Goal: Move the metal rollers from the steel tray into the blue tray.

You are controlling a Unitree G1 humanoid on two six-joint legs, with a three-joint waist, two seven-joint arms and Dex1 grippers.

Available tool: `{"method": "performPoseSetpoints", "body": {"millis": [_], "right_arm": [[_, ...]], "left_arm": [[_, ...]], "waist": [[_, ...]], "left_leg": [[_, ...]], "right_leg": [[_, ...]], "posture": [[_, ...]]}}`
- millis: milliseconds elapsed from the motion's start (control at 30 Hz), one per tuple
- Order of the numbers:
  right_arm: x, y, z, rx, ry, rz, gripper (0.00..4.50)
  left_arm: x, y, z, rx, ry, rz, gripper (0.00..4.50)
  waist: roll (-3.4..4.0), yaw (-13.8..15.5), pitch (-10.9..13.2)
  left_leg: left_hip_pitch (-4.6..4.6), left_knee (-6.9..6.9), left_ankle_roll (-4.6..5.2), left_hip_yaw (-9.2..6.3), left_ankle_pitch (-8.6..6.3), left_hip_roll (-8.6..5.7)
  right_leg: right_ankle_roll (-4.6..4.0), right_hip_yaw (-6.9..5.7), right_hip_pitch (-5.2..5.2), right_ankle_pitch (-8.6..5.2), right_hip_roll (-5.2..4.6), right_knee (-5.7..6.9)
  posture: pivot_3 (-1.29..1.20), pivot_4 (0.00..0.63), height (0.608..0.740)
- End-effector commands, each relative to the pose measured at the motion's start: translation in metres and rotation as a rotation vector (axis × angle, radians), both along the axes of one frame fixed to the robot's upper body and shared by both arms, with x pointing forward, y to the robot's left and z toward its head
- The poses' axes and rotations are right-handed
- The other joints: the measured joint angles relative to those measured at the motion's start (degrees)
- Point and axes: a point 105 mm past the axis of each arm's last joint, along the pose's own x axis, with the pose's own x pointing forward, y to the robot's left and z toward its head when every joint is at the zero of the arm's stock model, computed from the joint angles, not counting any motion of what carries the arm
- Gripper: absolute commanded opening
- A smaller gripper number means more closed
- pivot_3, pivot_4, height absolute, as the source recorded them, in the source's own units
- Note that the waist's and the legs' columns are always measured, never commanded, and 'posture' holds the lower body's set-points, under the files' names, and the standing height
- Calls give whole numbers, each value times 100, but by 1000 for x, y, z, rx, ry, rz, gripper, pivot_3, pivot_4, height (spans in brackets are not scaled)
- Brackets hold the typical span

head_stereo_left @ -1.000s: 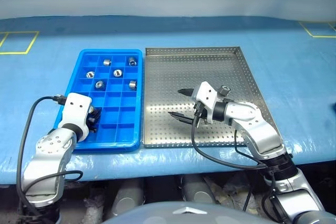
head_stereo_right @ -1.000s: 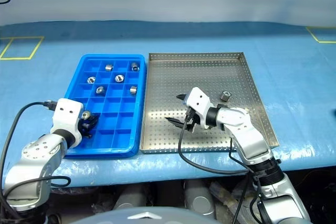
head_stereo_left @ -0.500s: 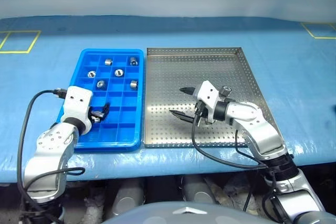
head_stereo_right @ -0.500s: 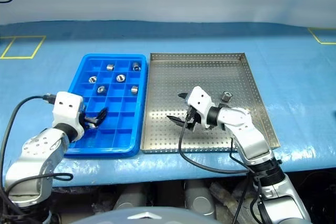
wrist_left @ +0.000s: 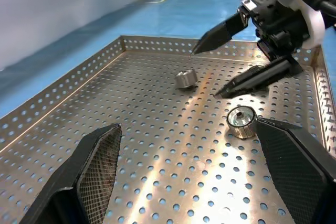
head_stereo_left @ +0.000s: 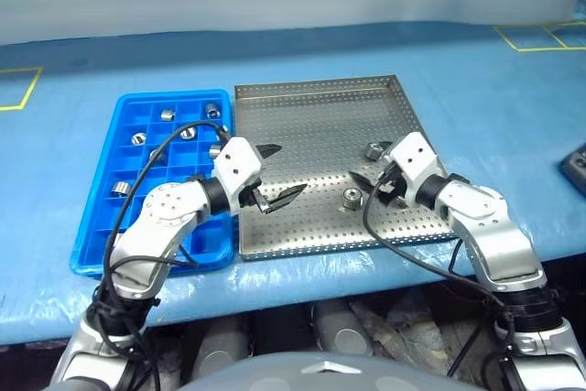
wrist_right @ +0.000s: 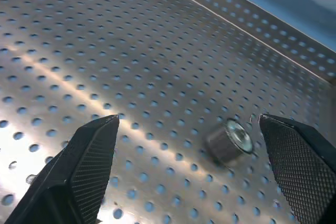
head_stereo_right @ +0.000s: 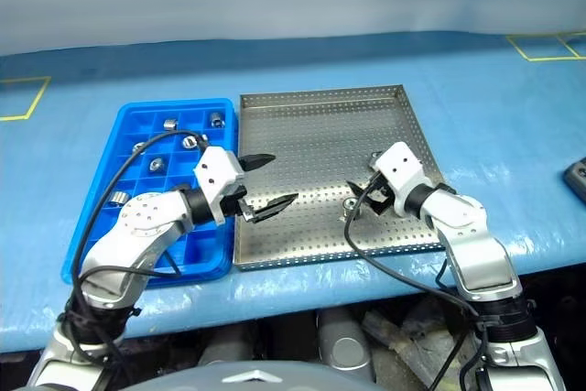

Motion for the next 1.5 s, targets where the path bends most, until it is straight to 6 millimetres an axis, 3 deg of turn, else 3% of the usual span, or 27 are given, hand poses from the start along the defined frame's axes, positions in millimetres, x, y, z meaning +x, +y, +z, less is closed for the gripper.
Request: {"method": "performPoseSetpoints", "body": {"millis": [33,100,400,700,967,1233,1500], "right_arm": [[13,-12,14,91,-60,-163,4500],[18,-11,11,119,-54,-220,4500],[53,11,0,311,9,-271,4500],[77,27,-12,384,77,-263,4500],[86,26,-30,404,148,-305,4500],[84,26,-32,384,143,-314,1998],[76,35,-17,387,95,-230,1816]], "left_arm": [[9,-6,10,-18,-84,15,4382],[18,-5,13,-40,-112,69,4382],[7,-13,11,-66,-103,12,4382],[3,-10,6,-43,-95,10,4382],[4,-4,5,-34,-102,43,4382],[6,1,6,-32,-105,71,4426],[1,10,5,-53,-79,101,4426]], "waist": [[0,-113,0],[0,-221,0],[5,-536,-2],[6,-562,-1],[7,-500,-1],[7,-469,-2],[8,-469,-1]], "left_leg": [[-1,0,1,4,-1,1],[-5,0,5,14,-3,1],[-1,0,15,28,-8,0],[-1,0,24,26,-13,-2],[-1,-1,28,24,-16,-2],[-1,0,28,24,-16,-3],[-3,-1,28,24,-17,-2]], "right_leg": [[2,6,0,1,1,0],[6,18,0,4,1,1],[-3,34,-6,18,-1,1],[-17,32,-10,27,-3,-3],[-17,31,-11,28,-6,-3],[-16,32,-11,28,-6,-3],[-16,32,-14,28,-7,-3]], "posture": [[-271,150,740],[-271,150,740],[-249,150,740],[-211,150,740],[-190,150,740],[-186,150,740],[-188,150,740]]}}
